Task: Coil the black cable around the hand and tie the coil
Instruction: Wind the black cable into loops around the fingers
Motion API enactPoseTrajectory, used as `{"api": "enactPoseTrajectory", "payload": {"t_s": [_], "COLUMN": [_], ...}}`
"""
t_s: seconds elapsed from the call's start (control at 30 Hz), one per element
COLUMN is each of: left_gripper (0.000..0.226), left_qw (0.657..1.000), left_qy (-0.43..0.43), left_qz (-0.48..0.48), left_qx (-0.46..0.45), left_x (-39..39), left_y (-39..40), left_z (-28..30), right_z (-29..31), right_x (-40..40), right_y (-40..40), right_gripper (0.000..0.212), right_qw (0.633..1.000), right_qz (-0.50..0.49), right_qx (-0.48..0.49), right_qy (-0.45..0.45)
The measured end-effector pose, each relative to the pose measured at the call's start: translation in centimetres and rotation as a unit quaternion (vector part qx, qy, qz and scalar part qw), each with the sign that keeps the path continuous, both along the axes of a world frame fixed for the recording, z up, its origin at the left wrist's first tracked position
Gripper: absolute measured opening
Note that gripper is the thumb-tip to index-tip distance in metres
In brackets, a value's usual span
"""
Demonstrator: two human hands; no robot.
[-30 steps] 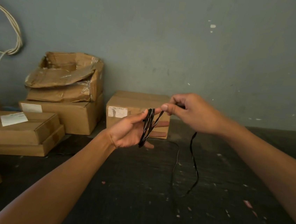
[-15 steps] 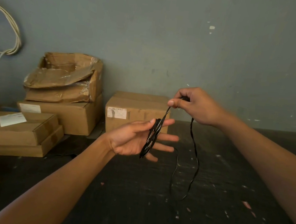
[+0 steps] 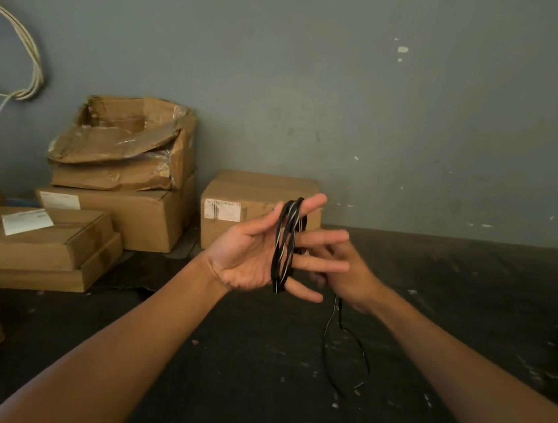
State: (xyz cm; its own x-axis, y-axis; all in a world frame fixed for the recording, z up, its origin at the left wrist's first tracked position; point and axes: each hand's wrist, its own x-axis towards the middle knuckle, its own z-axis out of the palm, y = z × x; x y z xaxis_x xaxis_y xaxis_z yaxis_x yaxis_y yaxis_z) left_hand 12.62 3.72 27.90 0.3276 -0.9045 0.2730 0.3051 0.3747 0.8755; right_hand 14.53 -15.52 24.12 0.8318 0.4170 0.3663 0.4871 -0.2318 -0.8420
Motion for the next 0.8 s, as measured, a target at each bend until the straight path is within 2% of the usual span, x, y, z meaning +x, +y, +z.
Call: {"api": "enactPoseTrajectory", "payload": {"t_s": [0.1,0.17,0.27,0.4,0.67,0.8], "left_gripper": [0.047,0.048,0.048,0.048,0.048,0.049], "left_qw": [0.999,0.998,0.995,0.988,0.975,0.966], "left_qy": [0.006,0.014,0.024,0.040,0.048,0.030], "left_qz": [0.025,0.053,0.084,0.144,0.215,0.253], "left_qx": [-0.023,-0.035,-0.054,-0.048,-0.007,0.050], "left_x": [0.3,0.7,1.4,2.5,3.4,3.4], "left_y": [0.1,0.1,0.0,0.2,1.1,1.3], "left_z": [0.8,1.3,1.6,1.4,0.1,-0.3], "right_z": [-3.0,-4.1,-4.2,-2.7,1.6,4.0], "right_x": [-0.9,-1.8,-3.5,-5.4,-6.7,-6.3], "right_y": [0.8,1.4,2.2,3.0,2.7,2.2], "right_gripper": [0.020,0.022,0.019,0.023,0.025,0.025], "right_qw": [0.999,0.992,0.967,0.941,0.910,0.912], "right_qz": [-0.017,-0.018,-0.005,0.011,-0.049,-0.057], "right_qx": [-0.047,-0.123,-0.249,-0.325,-0.354,-0.343], "right_qy": [0.001,-0.032,-0.053,-0.095,-0.211,-0.220]}}
